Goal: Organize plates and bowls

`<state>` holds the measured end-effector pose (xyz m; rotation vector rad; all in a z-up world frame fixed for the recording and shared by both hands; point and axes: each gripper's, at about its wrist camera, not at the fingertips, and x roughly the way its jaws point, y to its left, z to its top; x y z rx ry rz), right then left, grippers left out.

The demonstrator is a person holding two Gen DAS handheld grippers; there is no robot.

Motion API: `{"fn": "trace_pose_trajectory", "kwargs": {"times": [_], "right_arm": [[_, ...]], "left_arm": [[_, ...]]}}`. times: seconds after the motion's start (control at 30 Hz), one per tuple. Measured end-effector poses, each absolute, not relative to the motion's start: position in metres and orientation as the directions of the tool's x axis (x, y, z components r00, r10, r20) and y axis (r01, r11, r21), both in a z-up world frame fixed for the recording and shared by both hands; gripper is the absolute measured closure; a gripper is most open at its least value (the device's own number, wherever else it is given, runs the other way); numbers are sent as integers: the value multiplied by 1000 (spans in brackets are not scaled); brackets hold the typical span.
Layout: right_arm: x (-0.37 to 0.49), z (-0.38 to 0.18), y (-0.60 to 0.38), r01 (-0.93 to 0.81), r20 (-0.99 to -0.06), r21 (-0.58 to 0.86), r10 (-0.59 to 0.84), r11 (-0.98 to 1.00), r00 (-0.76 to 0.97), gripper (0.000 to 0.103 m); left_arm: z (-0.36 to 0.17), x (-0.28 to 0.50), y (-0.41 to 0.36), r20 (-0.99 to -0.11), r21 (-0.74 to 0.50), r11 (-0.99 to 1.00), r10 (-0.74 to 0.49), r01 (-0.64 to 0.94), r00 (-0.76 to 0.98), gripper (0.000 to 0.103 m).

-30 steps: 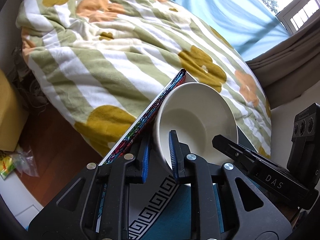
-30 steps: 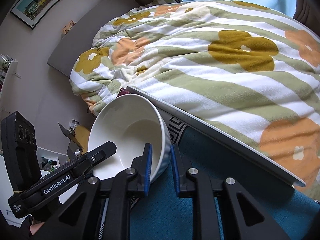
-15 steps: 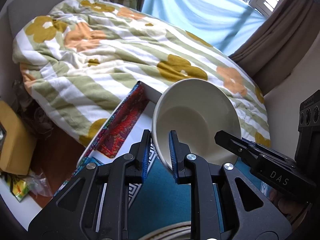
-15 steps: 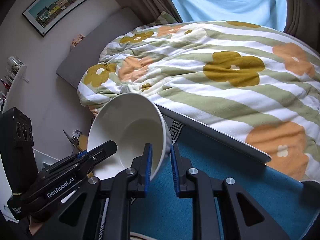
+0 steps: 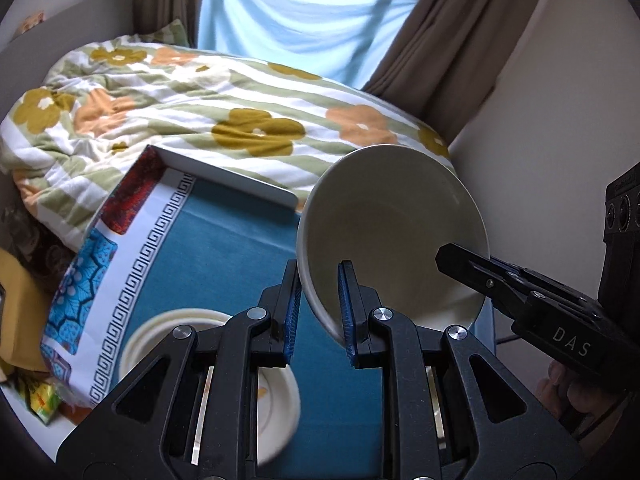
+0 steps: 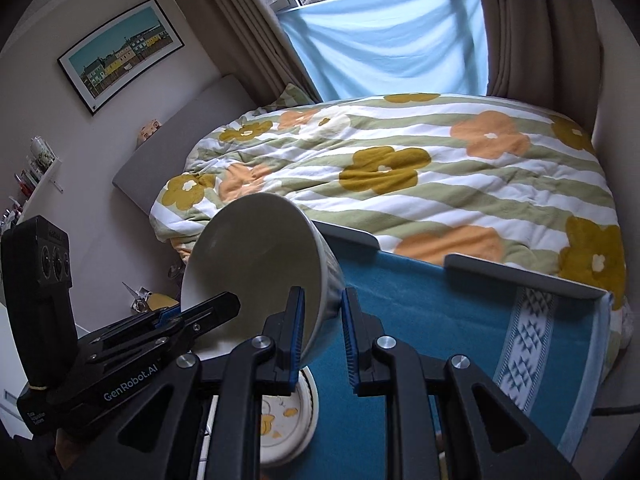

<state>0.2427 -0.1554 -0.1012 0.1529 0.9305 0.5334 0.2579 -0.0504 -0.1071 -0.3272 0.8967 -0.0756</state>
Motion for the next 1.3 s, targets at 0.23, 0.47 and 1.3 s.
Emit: {"fn": "trace_pose_trajectory", "kwargs": {"times": [0.23,0.47,1.3], "right_arm": [[186,-104,-240,-267,-754,332,425,905,501,86],[148,-133,-300,-141,-799,323,349,936,489,86],[124,-218,-315,1,-883,301,279,954,377,86]], "left_arm": [[-118,220,-142,-779,-338,941,-291,20,555,87],[-149,208,-201,-820,-338,935,-350,110,453,87],[-225,212,-242,-931,-112,962,-189,248,312,87]]}}
